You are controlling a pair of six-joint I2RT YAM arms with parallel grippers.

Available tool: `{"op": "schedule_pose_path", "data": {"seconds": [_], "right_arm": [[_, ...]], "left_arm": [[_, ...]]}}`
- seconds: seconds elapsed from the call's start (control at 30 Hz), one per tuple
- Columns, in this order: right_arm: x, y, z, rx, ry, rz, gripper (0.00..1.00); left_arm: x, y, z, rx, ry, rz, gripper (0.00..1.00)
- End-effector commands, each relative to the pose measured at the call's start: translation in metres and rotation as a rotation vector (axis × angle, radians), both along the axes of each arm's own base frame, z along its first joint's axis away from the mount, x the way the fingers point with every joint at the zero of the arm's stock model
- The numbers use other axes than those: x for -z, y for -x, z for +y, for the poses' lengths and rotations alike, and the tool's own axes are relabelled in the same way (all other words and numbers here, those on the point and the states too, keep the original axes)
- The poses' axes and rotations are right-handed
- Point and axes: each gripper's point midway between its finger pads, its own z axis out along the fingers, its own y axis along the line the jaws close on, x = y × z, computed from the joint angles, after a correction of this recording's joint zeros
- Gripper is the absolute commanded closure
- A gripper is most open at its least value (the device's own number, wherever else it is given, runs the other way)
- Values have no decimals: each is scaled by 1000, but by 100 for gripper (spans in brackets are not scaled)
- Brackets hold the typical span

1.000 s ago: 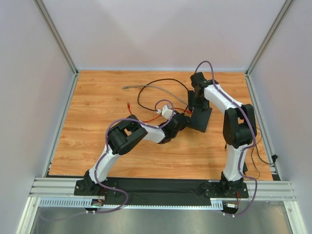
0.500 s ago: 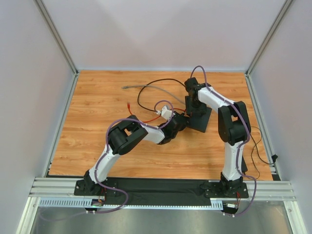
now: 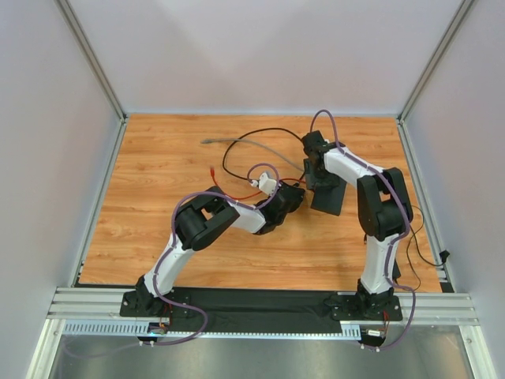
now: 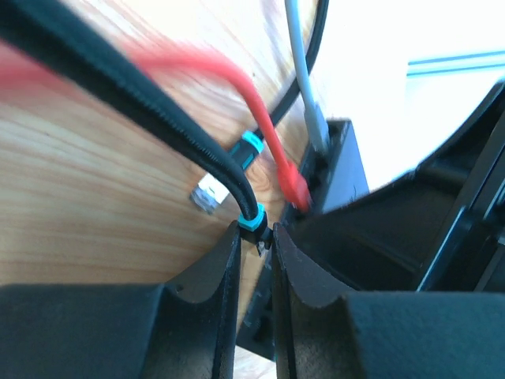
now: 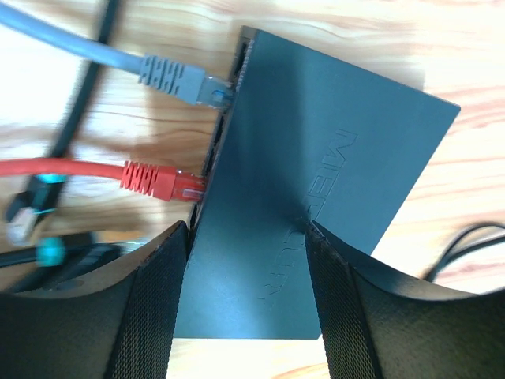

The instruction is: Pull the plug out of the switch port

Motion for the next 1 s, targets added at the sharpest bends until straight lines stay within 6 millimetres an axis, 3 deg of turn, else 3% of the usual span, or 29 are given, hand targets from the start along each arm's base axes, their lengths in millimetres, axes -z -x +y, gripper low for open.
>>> {"op": "schedule_pose_path", "data": {"seconds": [0.0,0.3,0.33,0.4,0.43,0.53,0.77,0.97], "right_arm": [[30,36,-42,60,62,155,38],[9,23,-30,77,-118,64,38],[7,22,-30,79,-126,61,38],[5,21,-36,96,-128,60,38],[5,21,-38,101,-131,62,38],[4,20,-38,110,-152,59,38],[4,18,-38,112,-148,63,38],[9,21,-40,116,-140,73,38]], "left_arm": [[19,-4,17,-35,-71,-10,100],[2,8,16,31,-46,-43,100],[-10,10,15,49,-32,-55,100],[-18,17,20,70,-36,-66,100],[-37,19,19,93,-29,-96,100],[-62,29,24,150,-22,-137,100],[-79,45,57,138,-31,-169,100],[-110,36,85,135,-123,-245,100]]}}
